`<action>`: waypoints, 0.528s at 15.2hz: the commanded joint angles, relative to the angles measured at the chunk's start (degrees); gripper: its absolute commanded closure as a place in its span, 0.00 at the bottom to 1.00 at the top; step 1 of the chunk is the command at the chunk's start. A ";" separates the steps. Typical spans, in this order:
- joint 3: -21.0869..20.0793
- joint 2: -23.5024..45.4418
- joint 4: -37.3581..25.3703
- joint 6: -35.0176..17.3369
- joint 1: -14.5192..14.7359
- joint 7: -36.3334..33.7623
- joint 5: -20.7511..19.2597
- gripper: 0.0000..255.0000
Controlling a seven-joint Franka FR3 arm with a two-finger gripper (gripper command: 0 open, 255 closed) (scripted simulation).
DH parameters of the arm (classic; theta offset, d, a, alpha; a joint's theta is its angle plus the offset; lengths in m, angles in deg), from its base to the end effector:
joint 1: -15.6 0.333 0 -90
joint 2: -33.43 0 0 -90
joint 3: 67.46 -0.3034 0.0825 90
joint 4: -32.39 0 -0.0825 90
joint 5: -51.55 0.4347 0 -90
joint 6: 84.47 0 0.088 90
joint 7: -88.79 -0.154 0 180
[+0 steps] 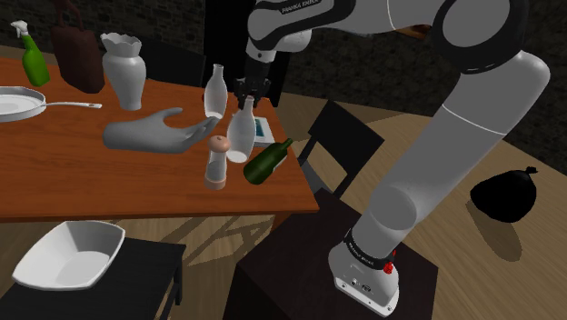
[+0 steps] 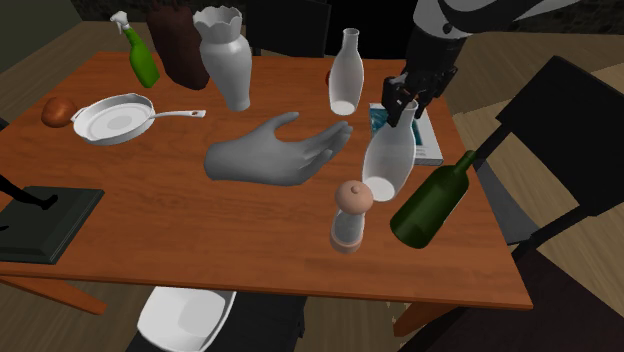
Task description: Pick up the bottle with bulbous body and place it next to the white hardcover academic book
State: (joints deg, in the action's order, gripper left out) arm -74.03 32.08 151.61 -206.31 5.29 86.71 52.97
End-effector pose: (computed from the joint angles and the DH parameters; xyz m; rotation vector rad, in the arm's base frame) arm 0.5955 -0.0368 0.3604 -3.1169 0.1776 -0.1084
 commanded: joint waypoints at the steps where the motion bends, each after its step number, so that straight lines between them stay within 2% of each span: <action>1: 0.02 0.16 0.44 -0.66 -0.02 0.05 -0.01 1.00; 7: 0.02 0.17 0.44 -0.66 -0.02 0.05 -0.01 1.00; 8: 0.02 0.17 0.44 -0.67 -0.02 0.05 -0.01 0.00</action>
State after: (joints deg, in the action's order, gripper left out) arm -74.01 32.25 152.07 -206.97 5.27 86.76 52.96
